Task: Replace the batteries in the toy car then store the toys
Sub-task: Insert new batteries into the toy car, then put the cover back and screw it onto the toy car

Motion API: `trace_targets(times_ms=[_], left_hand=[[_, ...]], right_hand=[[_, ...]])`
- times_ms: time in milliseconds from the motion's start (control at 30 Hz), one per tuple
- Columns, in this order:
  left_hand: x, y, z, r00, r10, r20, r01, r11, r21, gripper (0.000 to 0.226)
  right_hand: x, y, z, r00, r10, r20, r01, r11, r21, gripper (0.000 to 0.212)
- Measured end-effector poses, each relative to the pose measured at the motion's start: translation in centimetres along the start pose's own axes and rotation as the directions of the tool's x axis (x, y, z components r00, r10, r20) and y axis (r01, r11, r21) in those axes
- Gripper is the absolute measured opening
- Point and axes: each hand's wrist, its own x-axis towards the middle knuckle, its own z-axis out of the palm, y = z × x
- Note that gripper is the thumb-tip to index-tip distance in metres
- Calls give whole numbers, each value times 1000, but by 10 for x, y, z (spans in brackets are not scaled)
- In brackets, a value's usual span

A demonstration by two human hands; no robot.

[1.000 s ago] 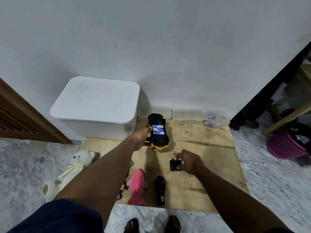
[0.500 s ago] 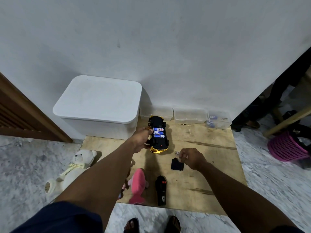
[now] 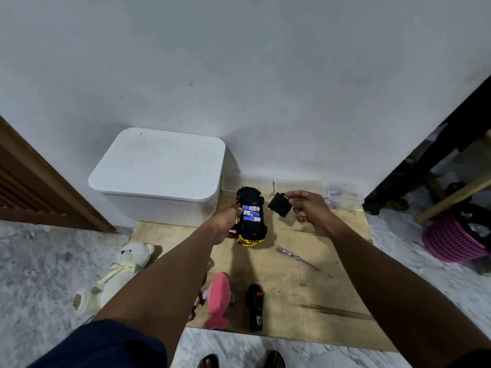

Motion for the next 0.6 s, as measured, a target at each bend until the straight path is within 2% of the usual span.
trace_targets(times_ms=[67, 233, 367, 600], left_hand=[[-2, 3, 2, 1000, 13, 22, -13, 1000, 5, 34], [-6, 8, 9, 996, 29, 84, -29, 1000, -6, 34], [-6, 10, 10, 991, 66, 121, -64, 998, -19, 36], [-4, 10, 7, 992, 69, 110, -62, 996, -60, 31]], right_hand=[[1, -23, 7, 997, -24, 73, 23, 1000, 13, 22], [-4, -48, 27, 961, -50, 273, 77, 993, -87, 17], [-7, -51, 38, 957, -75, 281, 140, 965, -221, 16], [-7, -50, 38, 952, -83, 295, 181, 929, -322, 17]])
